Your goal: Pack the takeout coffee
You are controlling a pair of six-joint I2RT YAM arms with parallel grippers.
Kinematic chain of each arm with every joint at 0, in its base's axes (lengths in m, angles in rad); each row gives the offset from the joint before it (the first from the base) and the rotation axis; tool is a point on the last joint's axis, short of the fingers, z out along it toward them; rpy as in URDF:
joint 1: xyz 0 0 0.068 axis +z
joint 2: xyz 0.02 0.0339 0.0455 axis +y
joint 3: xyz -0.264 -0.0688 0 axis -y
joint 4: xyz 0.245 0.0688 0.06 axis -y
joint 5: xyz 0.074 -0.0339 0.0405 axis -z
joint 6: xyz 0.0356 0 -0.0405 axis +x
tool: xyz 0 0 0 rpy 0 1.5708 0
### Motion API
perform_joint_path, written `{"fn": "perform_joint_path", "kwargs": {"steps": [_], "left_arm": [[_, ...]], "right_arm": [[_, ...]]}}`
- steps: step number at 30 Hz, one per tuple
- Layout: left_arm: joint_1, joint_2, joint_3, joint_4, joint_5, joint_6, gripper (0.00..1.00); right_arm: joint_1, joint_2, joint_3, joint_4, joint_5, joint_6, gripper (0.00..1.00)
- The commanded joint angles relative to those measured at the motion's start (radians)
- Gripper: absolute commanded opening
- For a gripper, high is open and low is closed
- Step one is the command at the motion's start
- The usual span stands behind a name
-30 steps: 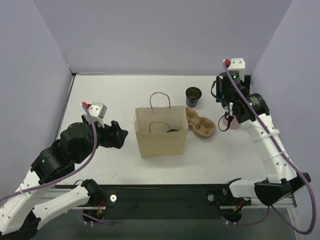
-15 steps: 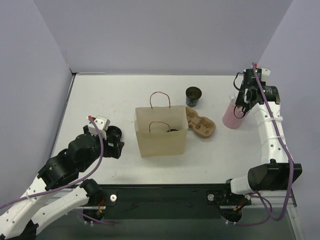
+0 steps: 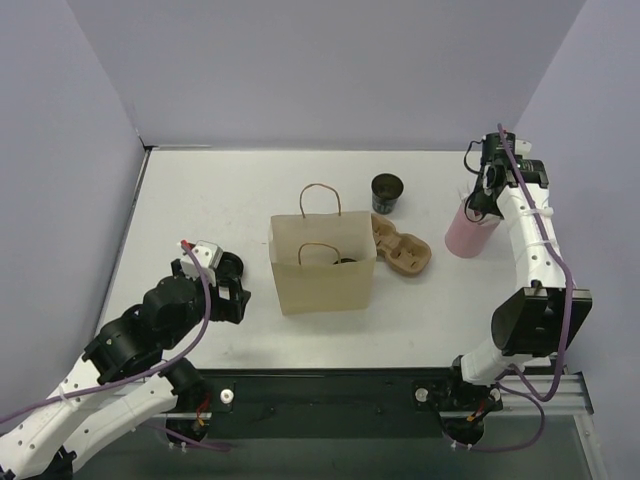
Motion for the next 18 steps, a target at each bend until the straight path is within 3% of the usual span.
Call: {"fn": "perform_joint_path", "kwargs": {"steps": [1, 18], "left_arm": [[0.005, -0.024, -0.011, 0.077, 0.009, -0.001, 0.97], [0.005, -0.033, 0.029, 0.071, -0.022, 0.008, 0.97]], "right_arm": [[-0.007, 0.028, 0.047, -0.019, 0.011, 0.008, 0.42], [-0.015, 0.107, 0.087, -0.024, 0.070, -0.013, 0.37]]}}
